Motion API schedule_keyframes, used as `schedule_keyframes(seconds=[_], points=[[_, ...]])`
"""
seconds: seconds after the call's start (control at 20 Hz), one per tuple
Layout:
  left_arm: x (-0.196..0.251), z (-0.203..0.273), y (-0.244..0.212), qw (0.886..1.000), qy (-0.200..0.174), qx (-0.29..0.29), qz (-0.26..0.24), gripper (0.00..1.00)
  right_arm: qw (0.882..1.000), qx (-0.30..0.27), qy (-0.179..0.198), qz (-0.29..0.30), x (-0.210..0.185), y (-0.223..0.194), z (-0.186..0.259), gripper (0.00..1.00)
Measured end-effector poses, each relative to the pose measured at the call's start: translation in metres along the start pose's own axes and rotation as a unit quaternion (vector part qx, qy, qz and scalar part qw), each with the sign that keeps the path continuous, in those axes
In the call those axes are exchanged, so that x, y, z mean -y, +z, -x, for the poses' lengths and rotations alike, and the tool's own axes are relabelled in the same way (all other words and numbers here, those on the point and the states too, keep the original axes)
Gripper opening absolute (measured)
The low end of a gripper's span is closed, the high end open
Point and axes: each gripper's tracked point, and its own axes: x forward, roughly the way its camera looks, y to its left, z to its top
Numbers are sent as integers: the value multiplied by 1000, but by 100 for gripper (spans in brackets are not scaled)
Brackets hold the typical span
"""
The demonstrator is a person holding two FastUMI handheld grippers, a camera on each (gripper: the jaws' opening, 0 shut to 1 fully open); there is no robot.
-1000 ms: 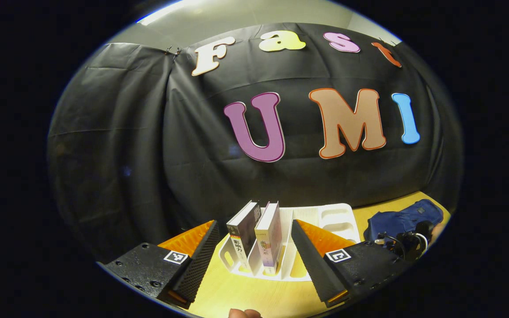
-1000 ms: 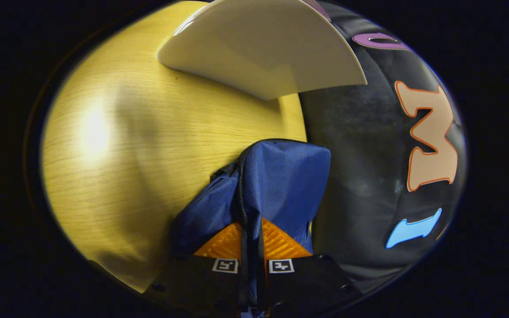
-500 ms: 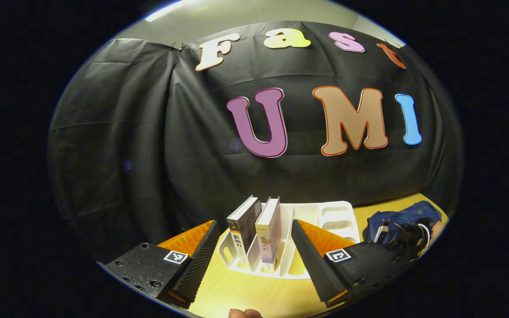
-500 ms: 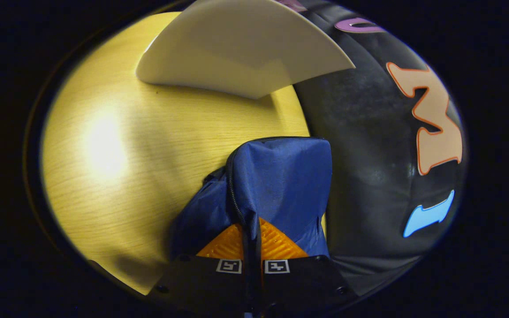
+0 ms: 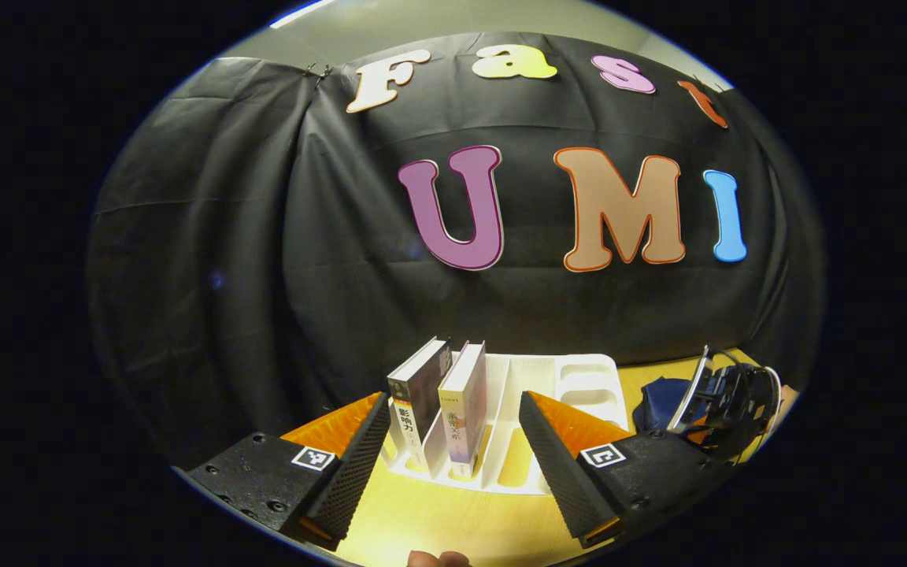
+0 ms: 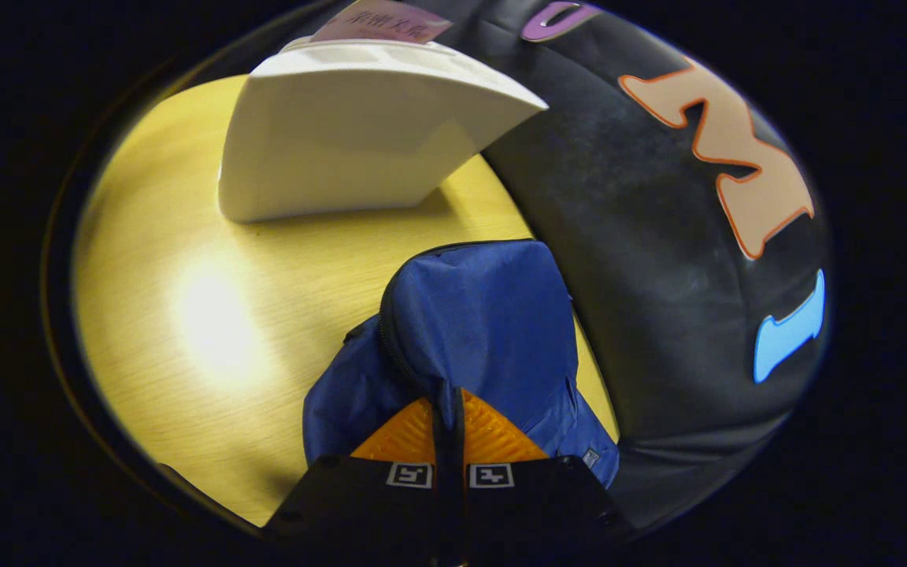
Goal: Open the schoolbag, grab two books from the bookshelf and put them into the schoolbag.
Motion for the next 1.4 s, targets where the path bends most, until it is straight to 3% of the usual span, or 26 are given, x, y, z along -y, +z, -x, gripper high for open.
schedule_keyframes(seconds=[0.45,0.6,0.75,1.0,1.1,1.25,1.4], points=[[24,-10,-10,999,-30,-25,23,97,989,58,-6,-136,68,17,42,3],[29,-14,-11,998,-37,-30,29,97,978,69,-14,-195,88,14,53,1],[31,-16,-9,998,-40,-30,32,97,959,82,-19,-271,109,9,61,2],[28,-24,-11,998,-40,-34,23,97,909,99,-17,-404,127,-7,71,6],[26,-30,-12,998,-40,-37,20,97,872,107,-2,-477,127,-13,71,3],[25,-43,-13,998,-43,-48,13,97,799,116,2,-591,130,-23,74,3],[25,-62,-20,995,-53,-87,18,97,766,119,5,-631,135,-30,69,2]])
